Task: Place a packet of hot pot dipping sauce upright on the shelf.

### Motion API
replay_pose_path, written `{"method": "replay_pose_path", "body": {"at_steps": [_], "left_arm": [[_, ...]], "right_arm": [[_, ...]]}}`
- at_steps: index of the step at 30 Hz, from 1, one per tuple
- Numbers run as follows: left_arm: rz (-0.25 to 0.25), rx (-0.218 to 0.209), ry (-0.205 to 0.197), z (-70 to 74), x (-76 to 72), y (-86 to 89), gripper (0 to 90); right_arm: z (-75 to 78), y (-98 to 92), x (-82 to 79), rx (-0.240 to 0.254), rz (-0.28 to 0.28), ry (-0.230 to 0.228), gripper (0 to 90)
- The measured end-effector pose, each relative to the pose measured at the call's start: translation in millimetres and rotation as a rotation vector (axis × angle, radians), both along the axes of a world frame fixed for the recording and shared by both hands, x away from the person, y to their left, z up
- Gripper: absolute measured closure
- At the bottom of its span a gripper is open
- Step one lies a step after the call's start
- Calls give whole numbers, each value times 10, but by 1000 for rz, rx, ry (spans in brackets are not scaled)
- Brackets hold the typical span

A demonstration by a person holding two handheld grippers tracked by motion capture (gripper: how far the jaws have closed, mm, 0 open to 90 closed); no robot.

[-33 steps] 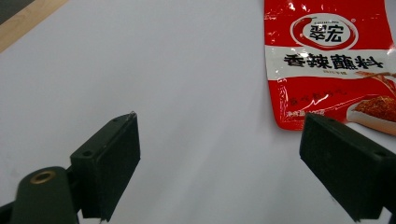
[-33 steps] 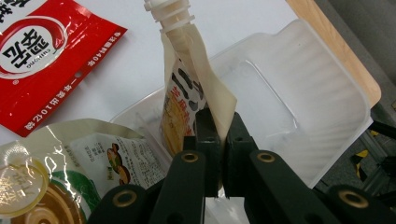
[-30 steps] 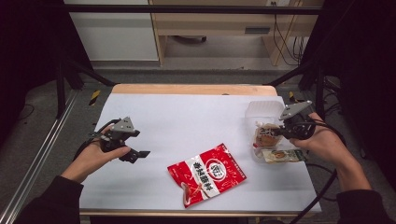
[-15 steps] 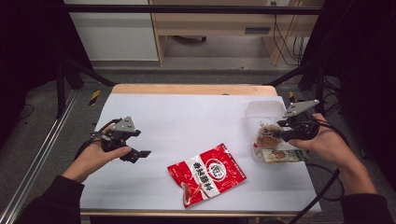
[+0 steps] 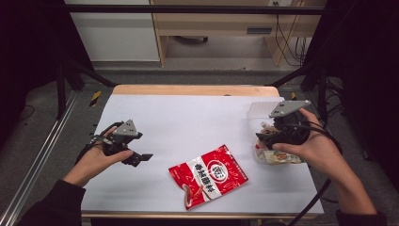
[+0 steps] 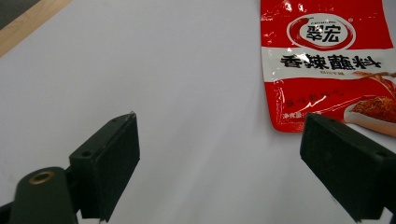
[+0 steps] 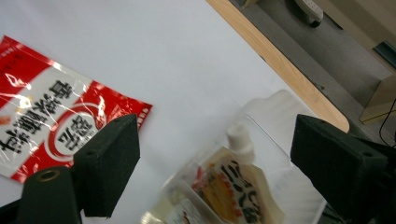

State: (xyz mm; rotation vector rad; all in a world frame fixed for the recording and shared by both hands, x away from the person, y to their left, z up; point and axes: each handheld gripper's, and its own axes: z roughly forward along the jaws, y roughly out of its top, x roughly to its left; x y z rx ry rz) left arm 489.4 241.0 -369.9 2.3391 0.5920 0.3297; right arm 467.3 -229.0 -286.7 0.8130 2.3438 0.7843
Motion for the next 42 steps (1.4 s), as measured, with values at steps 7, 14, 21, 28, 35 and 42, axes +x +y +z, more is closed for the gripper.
{"method": "replay_pose_path", "body": {"at_steps": [7, 14, 21, 28, 35, 42], "left_arm": [[3, 8, -13, -13, -96, 52, 115], [19, -8, -31, -59, -194, 87, 105], [18, -3, -41, -126, -273, 100, 96], [23, -4, -44, -193, -325, 102, 95], [11, -3, -49, -266, -382, 40, 94], [7, -17, -52, -322, -416, 4, 94]], "right_arm": [[-40, 357, -149, 2, 15, -5, 99], [-223, 660, -227, 30, 18, 0, 108], [-467, 868, -249, 51, 2, 11, 113], [-704, 962, -245, 73, -9, 42, 118], [-964, 999, -294, 114, -45, 67, 127], [-1155, 987, -359, 129, -67, 80, 126]]}}
